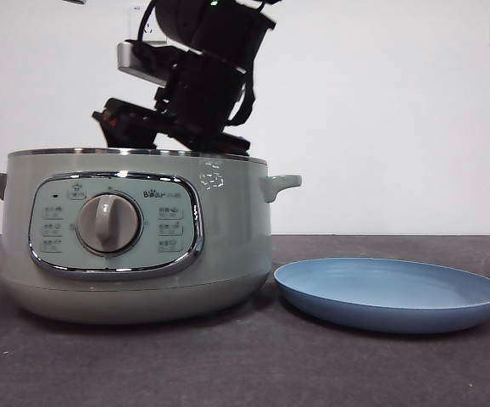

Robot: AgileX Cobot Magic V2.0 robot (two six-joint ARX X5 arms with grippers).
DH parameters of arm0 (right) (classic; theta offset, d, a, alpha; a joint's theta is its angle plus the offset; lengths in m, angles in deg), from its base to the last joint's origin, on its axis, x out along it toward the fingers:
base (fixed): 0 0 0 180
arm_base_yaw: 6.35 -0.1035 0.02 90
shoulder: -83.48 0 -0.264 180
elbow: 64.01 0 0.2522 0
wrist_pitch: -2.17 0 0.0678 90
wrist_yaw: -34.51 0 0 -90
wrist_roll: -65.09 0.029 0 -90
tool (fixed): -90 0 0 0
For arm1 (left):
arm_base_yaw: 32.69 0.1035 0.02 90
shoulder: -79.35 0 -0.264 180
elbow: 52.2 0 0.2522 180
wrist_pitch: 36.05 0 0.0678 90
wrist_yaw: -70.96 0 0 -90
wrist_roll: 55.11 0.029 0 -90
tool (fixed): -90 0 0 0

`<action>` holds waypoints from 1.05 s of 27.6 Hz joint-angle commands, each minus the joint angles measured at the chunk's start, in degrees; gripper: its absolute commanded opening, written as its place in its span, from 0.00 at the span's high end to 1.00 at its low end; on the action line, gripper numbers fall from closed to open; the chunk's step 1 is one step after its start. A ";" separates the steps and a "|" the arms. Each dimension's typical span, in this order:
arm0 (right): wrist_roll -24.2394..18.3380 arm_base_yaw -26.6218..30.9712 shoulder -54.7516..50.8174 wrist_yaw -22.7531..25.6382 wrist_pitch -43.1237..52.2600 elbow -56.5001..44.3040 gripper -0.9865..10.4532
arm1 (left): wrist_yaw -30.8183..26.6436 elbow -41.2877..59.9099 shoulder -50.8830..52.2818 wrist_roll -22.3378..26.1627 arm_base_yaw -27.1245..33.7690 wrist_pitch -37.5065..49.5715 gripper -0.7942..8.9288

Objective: Take the pumpkin out from the steamer,put the pumpkin in the blue plate,close the lid

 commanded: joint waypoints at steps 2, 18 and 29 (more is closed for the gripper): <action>-0.07 -0.13 1.66 0.17 -0.17 -0.09 0.42 | -0.55 -0.59 0.81 0.72 0.09 2.45 0.93; 0.61 -0.50 -1.11 0.24 -0.72 0.46 0.92 | -0.02 -0.59 0.79 0.70 0.09 1.16 0.93; 0.74 1.62 -16.94 3.02 -11.67 0.46 0.92 | 0.79 -0.59 -1.20 0.68 0.07 3.08 0.93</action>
